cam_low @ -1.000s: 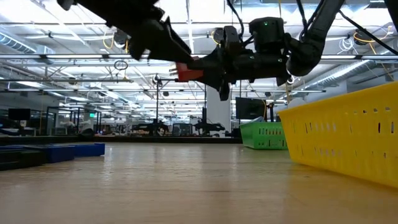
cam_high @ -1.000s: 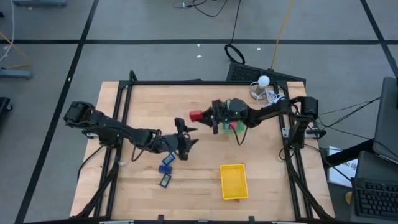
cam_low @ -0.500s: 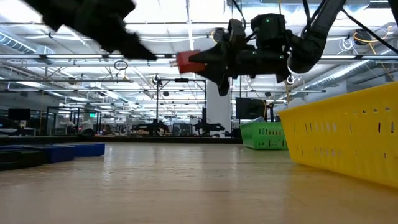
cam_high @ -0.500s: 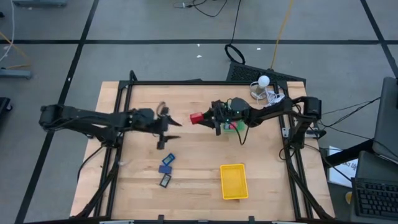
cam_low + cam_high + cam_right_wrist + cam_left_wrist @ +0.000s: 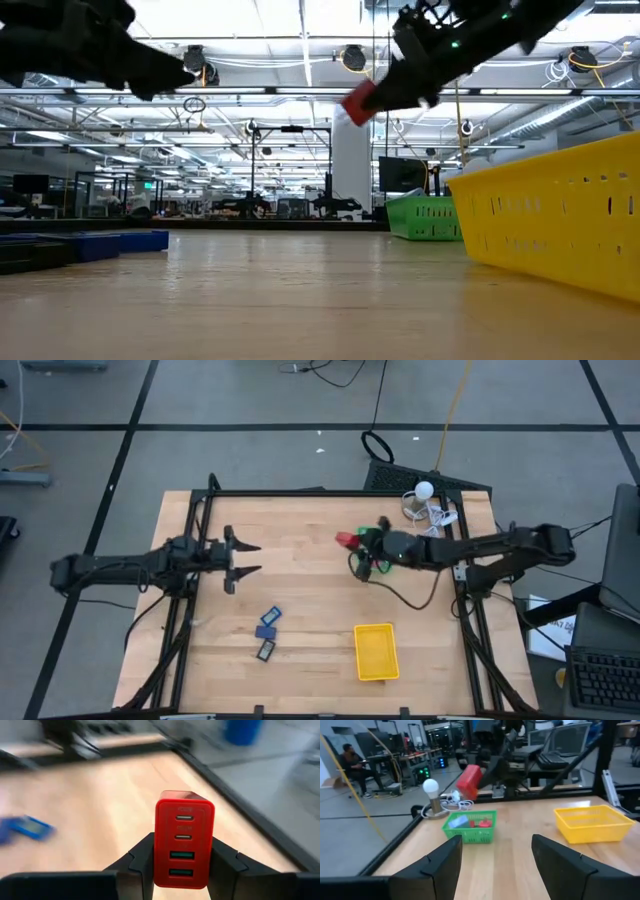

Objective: Pick & Place Office items
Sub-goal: Put the red charger adapter into the green bin

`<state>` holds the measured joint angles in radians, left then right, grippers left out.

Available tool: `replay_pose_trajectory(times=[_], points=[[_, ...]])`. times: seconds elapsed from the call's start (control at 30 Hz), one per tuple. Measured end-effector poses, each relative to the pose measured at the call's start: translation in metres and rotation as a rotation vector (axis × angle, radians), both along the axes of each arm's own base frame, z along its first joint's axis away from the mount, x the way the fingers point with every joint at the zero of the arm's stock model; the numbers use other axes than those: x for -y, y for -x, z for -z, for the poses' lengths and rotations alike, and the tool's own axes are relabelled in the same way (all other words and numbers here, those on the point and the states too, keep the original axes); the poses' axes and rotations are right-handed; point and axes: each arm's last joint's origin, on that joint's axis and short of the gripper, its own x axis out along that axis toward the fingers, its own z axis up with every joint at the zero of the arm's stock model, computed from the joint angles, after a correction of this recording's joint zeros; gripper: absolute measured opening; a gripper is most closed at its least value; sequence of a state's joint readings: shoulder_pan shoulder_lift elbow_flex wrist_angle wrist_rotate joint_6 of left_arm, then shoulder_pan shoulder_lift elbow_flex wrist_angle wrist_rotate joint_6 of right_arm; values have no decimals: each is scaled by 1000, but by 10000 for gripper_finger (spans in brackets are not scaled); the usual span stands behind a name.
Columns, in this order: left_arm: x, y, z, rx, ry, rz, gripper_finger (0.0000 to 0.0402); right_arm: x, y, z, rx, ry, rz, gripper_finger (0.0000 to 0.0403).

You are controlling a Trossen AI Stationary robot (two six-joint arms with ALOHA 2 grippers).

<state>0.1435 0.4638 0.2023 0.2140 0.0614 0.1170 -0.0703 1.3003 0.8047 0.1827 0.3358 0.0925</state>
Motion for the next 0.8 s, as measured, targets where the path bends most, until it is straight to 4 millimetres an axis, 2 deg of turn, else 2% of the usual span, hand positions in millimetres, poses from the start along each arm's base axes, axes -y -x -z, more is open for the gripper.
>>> replay_pose_trajectory(times=[0.17,0.33,0.5,0.67,0.8], points=[[1,9,14,19,1,1,241,-15,18,6,-172,102,179,115],[2,11,18,28,35,1,241,-23,27,12,-290,205,250,115],[2,11,19,27,45,-1,241,-22,35,20,-398,207,257,115],[1,11,19,27,46,-11,241,-17,42,31,-458,199,342,115],[1,11,19,28,69,-12,241,-13,47,52,-476,193,354,115]])
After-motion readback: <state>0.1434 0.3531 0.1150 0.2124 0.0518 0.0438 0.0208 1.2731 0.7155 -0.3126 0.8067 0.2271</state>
